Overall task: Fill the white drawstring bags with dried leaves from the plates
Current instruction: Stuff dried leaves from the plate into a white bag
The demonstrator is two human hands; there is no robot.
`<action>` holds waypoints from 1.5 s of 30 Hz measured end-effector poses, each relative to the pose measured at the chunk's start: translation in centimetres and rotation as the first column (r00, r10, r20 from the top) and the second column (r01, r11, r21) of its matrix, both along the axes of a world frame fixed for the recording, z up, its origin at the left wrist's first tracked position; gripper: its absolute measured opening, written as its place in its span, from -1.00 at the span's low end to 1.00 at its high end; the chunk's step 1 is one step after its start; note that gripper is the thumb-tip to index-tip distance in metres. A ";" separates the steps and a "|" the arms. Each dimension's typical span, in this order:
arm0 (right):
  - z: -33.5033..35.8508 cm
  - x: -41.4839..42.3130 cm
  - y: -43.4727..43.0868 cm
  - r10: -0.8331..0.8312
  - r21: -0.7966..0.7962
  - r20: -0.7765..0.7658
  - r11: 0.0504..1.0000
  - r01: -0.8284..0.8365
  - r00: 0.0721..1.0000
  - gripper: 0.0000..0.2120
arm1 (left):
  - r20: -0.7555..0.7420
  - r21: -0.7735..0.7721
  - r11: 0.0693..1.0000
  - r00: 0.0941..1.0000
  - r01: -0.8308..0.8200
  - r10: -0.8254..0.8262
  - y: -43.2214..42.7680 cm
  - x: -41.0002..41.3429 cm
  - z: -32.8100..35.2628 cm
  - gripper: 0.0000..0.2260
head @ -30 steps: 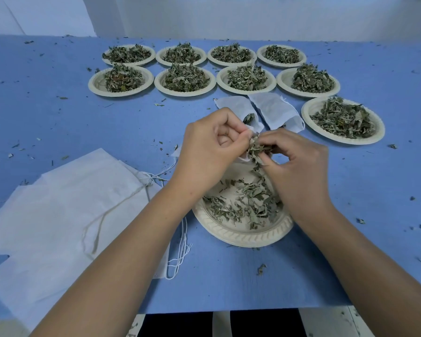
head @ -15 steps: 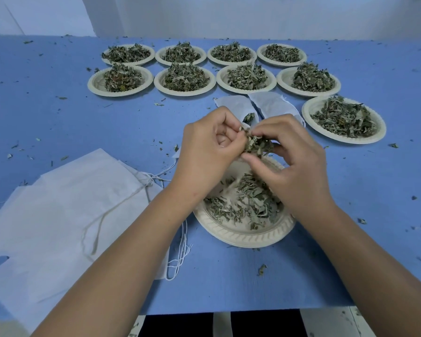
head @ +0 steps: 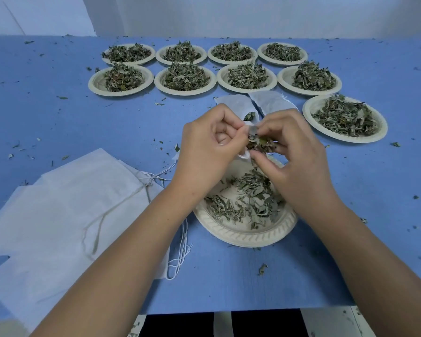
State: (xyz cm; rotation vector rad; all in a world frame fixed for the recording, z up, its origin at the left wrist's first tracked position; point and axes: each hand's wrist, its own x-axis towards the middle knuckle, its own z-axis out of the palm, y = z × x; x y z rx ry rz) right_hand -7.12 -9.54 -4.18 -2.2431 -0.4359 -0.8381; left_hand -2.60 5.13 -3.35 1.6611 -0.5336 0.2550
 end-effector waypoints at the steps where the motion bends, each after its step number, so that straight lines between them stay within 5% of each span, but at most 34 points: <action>1: 0.1 0.0 -0.1 0.008 0.024 -0.019 1.000 -0.007 1.000 -0.83 | -0.002 -0.003 1.000 1.000 -0.019 0.019 0.0 0.1 0.0 -0.85; 6: -0.1 0.0 -0.1 0.012 -0.077 0.083 0.997 -0.005 0.996 -0.95 | 0.011 0.011 0.999 0.999 -0.054 0.053 -0.1 0.1 -0.1 -0.85; 11: -0.2 0.1 -0.2 0.075 -0.218 -0.005 0.973 -0.074 0.997 -0.92 | 0.058 0.070 0.997 0.998 -0.010 0.006 -0.3 -0.2 -0.5 -0.92; 15: 0.3 0.0 -0.7 0.092 -0.122 -0.048 0.988 -0.098 0.995 -0.79 | 0.037 0.043 0.998 0.998 -0.054 0.053 -0.2 -0.1 -0.4 -0.88; 21: 0.4 -0.2 -0.4 0.073 0.135 0.036 0.988 -0.078 0.997 -0.92 | 0.000 0.012 0.999 0.999 -0.049 0.049 -0.2 -0.3 -0.1 -0.84; 28: -0.1 0.2 0.3 0.003 -0.159 0.102 0.987 0.014 0.995 -0.88 | 0.002 0.010 0.999 0.999 0.049 -0.049 -0.3 -0.6 -0.1 -0.89; 31: 0.2 0.0 -0.1 -0.026 -0.091 0.109 0.995 0.036 0.994 -0.91 | -0.012 -0.011 1.000 1.000 0.018 -0.018 -0.1 -0.4 0.0 -0.85; 34: 0.5 -0.3 -0.3 -0.045 -0.074 0.167 0.996 0.058 0.985 -0.74 | -0.024 -0.039 0.999 1.000 0.008 -0.009 0.0 -0.4 0.2 -0.84; 39: -0.1 -0.1 0.2 0.047 -0.286 -0.048 0.956 -0.059 0.998 -0.54 | -0.059 -0.082 0.991 0.992 0.106 -0.111 -0.2 -0.7 0.3 -0.88; 45: 0.5 0.0 -1.3 -0.016 0.019 0.096 1.000 0.014 0.995 -0.53 | -0.080 -0.126 0.991 0.996 0.037 -0.048 0.0 -0.4 0.5 -0.84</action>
